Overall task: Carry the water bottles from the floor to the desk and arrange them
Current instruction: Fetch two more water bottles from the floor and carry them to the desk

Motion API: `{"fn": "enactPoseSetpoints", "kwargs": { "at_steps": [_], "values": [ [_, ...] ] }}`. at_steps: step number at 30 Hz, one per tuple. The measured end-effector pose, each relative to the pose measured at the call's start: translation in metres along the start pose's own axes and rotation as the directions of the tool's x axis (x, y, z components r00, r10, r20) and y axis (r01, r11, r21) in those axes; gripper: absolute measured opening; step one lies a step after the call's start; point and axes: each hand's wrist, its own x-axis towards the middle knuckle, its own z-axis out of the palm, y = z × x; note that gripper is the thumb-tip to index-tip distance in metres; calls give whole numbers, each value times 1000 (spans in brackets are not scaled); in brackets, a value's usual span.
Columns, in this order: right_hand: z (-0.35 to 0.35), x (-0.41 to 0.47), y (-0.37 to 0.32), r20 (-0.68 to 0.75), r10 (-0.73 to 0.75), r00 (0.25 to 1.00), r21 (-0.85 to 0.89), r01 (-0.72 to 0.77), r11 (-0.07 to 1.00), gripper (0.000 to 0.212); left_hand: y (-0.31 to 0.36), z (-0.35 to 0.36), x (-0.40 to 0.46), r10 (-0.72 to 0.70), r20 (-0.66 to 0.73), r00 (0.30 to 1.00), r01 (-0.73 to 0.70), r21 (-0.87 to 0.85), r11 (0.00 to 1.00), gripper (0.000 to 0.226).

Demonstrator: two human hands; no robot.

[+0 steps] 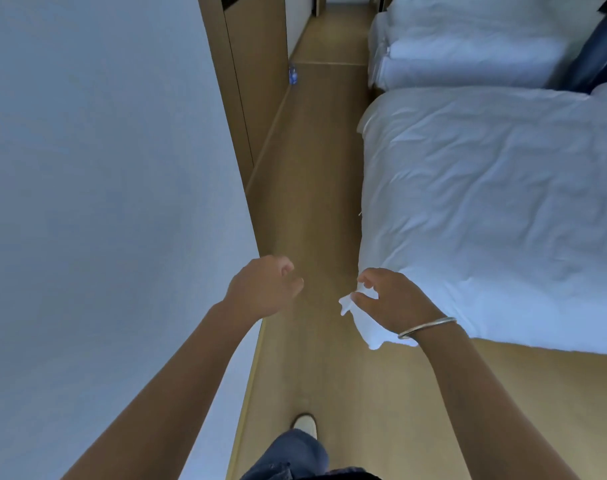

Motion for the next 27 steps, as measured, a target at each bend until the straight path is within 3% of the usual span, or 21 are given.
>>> {"fn": "enactPoseSetpoints", "kwargs": {
  "at_steps": [6, 18, 27],
  "values": [
    [-31, 101, 6, -48, 32, 998, 53, -30, 998, 38, 11, -26, 103, 24, 45, 999, -23, -11, 1000, 31],
    [-63, 307, 47, 37, 16, 999, 76, -19, 997, 40, 26, -38, 303, -21, 127, 992, 23, -16, 1000, 32],
    [-143, 484, 89, 40, 20, 999, 29, -21, 999, 41, 82, -64, 484, -25, 133, 991, 30, -32, 999, 41]
  ]
}}
